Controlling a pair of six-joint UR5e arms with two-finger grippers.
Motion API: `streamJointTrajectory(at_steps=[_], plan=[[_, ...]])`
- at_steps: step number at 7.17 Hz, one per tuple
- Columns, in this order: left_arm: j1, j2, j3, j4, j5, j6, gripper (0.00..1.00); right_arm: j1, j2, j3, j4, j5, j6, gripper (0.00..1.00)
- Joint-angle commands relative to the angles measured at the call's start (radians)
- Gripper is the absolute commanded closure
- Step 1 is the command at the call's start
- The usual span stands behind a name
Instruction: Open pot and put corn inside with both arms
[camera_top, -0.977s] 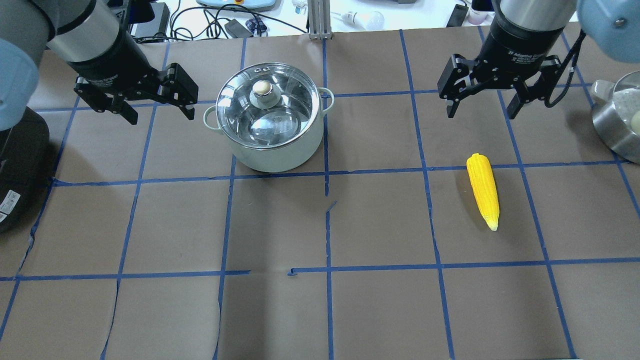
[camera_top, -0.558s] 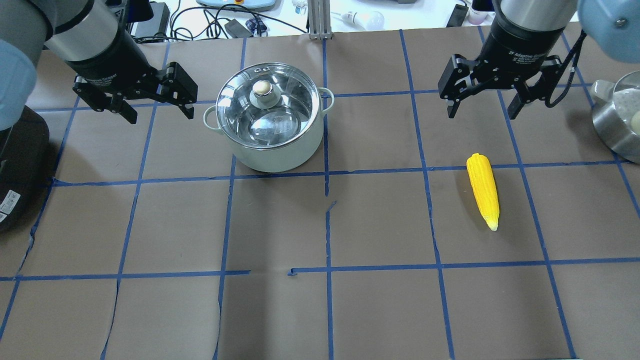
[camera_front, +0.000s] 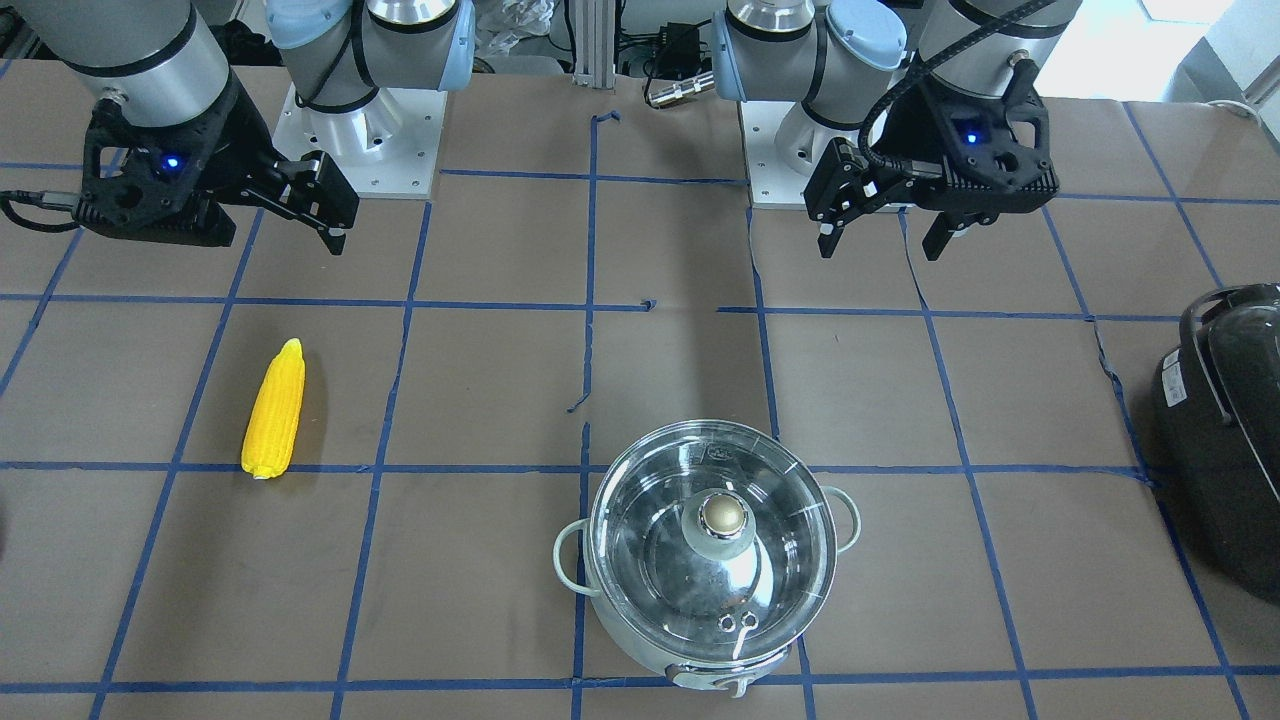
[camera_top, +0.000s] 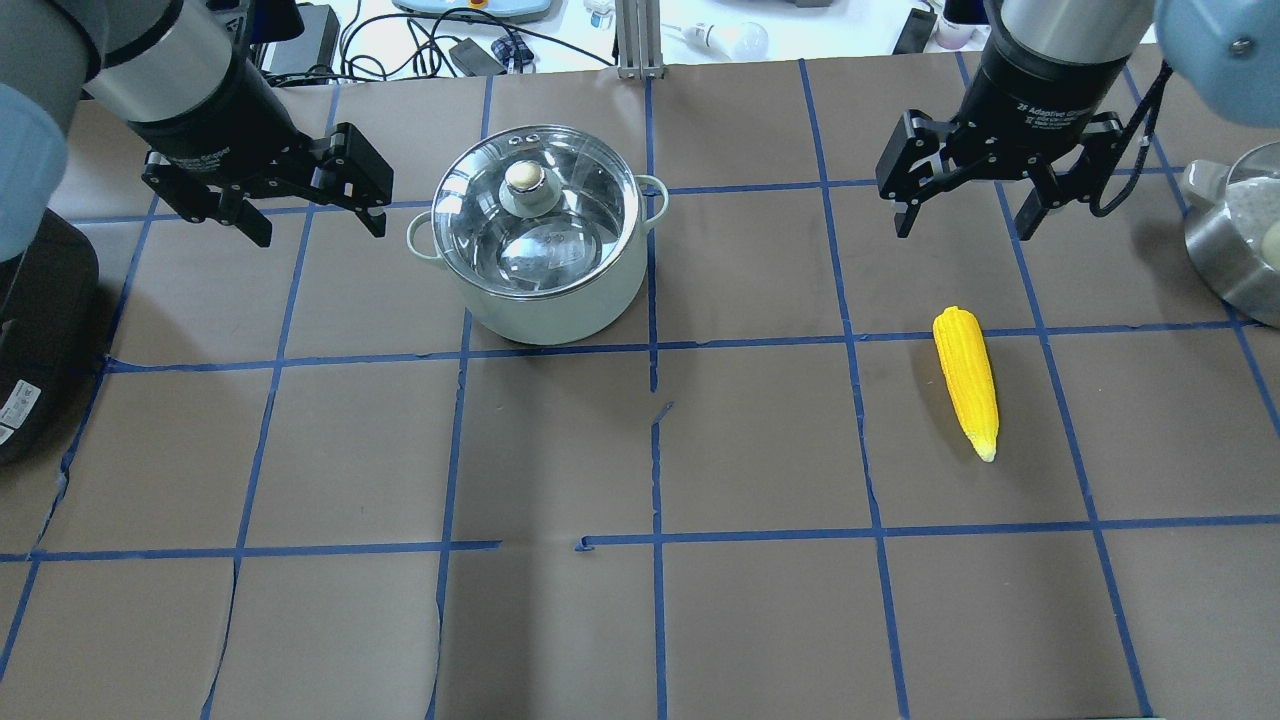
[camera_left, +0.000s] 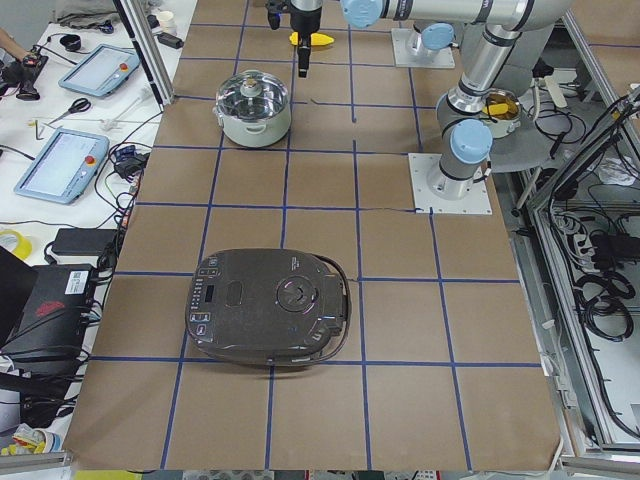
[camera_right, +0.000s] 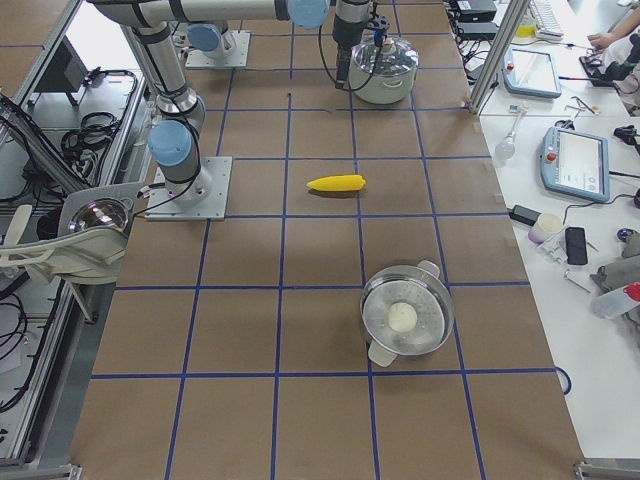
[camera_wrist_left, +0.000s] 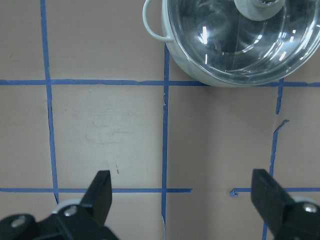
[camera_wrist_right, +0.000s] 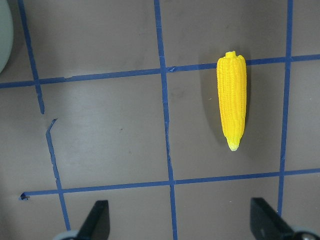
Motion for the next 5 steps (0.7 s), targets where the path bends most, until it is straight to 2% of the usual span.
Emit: streamJointTrajectory(at_steps=[1, 5], plan=[[0.0, 0.002, 0.001, 0.001, 0.0, 0.0, 0.0, 0.0, 0.0, 0.0, -0.002, 0.016, 0.013, 0.0], [0.0, 0.002, 0.002, 0.002, -0.004, 0.0, 0.0, 0.0, 0.003, 0.0, -0.004, 0.004, 0.002, 0.0]])
